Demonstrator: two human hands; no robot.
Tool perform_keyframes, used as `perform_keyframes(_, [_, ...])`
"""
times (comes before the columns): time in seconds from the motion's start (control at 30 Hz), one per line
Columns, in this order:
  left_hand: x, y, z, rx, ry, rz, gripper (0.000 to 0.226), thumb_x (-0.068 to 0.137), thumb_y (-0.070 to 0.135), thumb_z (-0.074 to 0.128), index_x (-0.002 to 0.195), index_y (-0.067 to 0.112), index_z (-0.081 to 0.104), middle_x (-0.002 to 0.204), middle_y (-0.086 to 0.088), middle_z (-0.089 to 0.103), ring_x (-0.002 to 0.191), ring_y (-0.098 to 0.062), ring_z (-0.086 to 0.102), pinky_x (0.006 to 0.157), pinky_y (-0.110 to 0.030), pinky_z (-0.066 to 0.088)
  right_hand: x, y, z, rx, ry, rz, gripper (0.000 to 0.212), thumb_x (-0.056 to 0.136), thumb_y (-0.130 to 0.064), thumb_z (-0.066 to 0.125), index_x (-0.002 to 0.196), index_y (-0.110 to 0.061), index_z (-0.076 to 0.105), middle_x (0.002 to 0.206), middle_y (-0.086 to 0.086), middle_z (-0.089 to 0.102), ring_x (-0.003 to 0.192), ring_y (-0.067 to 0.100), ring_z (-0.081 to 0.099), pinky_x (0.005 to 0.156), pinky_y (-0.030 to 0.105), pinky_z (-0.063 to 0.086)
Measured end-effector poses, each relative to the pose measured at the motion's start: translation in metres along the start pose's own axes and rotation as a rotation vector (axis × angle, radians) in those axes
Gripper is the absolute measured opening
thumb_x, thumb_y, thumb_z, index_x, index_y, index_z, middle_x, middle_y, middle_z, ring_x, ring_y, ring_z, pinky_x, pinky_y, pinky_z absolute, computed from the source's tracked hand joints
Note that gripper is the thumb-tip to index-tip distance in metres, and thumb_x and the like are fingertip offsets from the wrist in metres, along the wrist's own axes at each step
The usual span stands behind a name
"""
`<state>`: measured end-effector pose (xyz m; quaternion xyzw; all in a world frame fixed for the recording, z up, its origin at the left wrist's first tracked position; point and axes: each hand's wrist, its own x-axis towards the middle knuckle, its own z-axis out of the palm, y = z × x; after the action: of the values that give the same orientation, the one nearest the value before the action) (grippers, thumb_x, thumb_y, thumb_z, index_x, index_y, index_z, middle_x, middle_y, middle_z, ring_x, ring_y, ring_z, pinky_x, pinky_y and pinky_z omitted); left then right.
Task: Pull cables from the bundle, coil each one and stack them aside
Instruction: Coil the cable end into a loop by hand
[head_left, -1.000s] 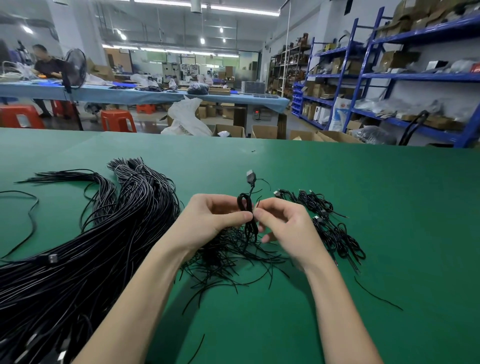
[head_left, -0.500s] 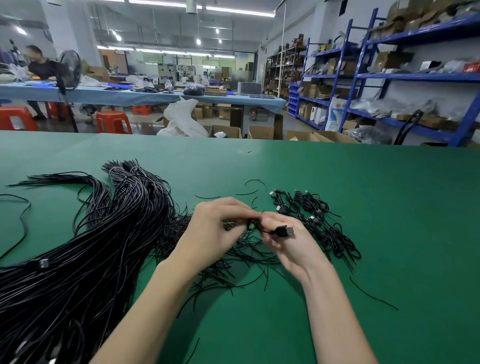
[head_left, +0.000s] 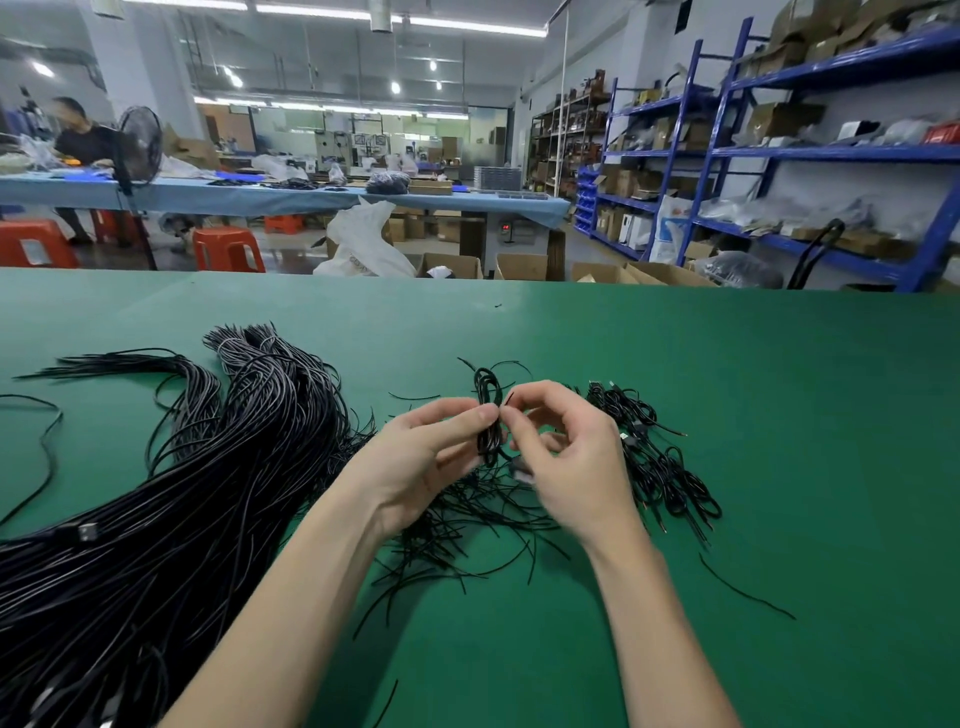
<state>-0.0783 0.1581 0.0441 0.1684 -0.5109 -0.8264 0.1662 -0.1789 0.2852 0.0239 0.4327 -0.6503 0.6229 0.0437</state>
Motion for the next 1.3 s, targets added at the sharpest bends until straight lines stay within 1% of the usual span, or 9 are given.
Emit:
perform_keyframes(0.17, [0.001,0.001,-0.010,0.166,0.005,0.108,0.044,0.059,0.023,0.088,0.100,0.010,0.076,0.098,-0.005,0.077,0.087,-0.014,0.068,0.080,-0.022,0.057,0.001,-0.001,0.002,-0.029,0.005,0.055,0.013,0.091,-0.013,0.073,0.082,-0.022,0.071,0.078,-0.010,0.070,0.072,0.010,0.061,0.062,0.030,0.053])
perform_keyframes(0.37, [-0.002,0.000,-0.019,0.825,0.013,0.695,0.015,0.081,0.018,0.084,0.091,0.028,0.081,0.083,0.013,0.075,0.063,-0.001,0.060,0.061,-0.014,0.046,0.008,-0.008,0.005,0.551,-0.097,0.778,0.015,0.091,-0.002,0.063,0.082,-0.008,0.072,0.071,0.003,0.068,0.056,0.003,0.051,0.045,0.015,0.033])
perform_keyframes(0.5, [-0.002,0.002,-0.021,1.107,-0.033,0.975,0.021,0.081,-0.001,0.080,0.095,0.015,0.081,0.094,0.011,0.076,0.087,-0.006,0.071,0.082,-0.018,0.054,0.002,-0.006,0.011,0.907,-0.047,0.996,0.017,0.091,0.007,0.052,0.084,0.001,0.065,0.067,0.008,0.063,0.049,0.005,0.044,0.035,0.011,0.030])
perform_keyframes(0.63, [-0.002,0.004,-0.020,0.721,0.034,0.532,0.020,0.087,-0.001,0.074,0.103,0.011,0.076,0.106,-0.003,0.075,0.095,-0.016,0.074,0.089,-0.024,0.057,0.003,-0.002,0.017,0.211,0.051,0.460,0.011,0.095,-0.008,0.065,0.088,-0.014,0.071,0.065,-0.009,0.065,0.054,0.005,0.051,0.050,0.018,0.040])
perform_keyframes(0.73, [-0.004,0.012,-0.017,0.181,0.023,0.046,0.023,0.094,0.023,0.067,0.106,0.003,0.069,0.101,-0.014,0.071,0.087,-0.022,0.074,0.075,-0.026,0.060,0.000,-0.001,0.016,-0.065,0.074,0.053,0.013,0.093,-0.015,0.070,0.084,-0.024,0.068,0.076,-0.015,0.067,0.052,0.004,0.049,0.051,0.014,0.038])
perform_keyframes(0.83, [-0.006,0.012,-0.018,0.175,-0.059,-0.109,0.033,0.089,0.036,0.068,0.103,0.007,0.075,0.091,-0.009,0.072,0.076,-0.013,0.068,0.069,-0.022,0.058,-0.002,-0.002,0.017,-0.190,-0.007,-0.110,0.012,0.091,-0.016,0.071,0.086,-0.026,0.068,0.085,-0.016,0.067,0.057,0.011,0.053,0.052,0.009,0.033])
perform_keyframes(1.0, [-0.003,0.009,-0.022,0.220,-0.118,0.010,0.035,0.077,0.026,0.079,0.105,0.005,0.073,0.084,-0.009,0.046,0.069,-0.013,0.045,0.067,-0.019,0.053,-0.002,-0.003,0.013,-0.082,-0.001,0.015,0.011,0.089,-0.022,0.075,0.081,-0.029,0.072,0.081,-0.017,0.071,0.061,0.008,0.056,0.057,0.012,0.040])
perform_keyframes(1.17, [-0.002,0.012,-0.030,0.310,-0.127,0.095,0.039,0.065,0.022,0.086,0.098,0.003,0.077,0.099,-0.012,0.073,0.086,-0.015,0.068,0.079,-0.023,0.058,0.003,-0.009,0.011,-0.045,-0.025,0.175,0.015,0.087,-0.020,0.077,0.075,-0.028,0.074,0.070,-0.014,0.071,0.061,0.009,0.057,0.062,0.022,0.050])
perform_keyframes(1.3, [-0.003,0.006,-0.027,0.576,-0.100,0.392,0.023,0.076,0.015,0.084,0.098,0.016,0.082,0.099,-0.005,0.079,0.096,-0.016,0.074,0.089,-0.024,0.056,0.007,-0.013,0.011,0.399,-0.088,0.675,0.007,0.090,-0.007,0.068,0.084,-0.009,0.072,0.064,-0.004,0.063,0.050,0.004,0.046,0.043,0.013,0.034])
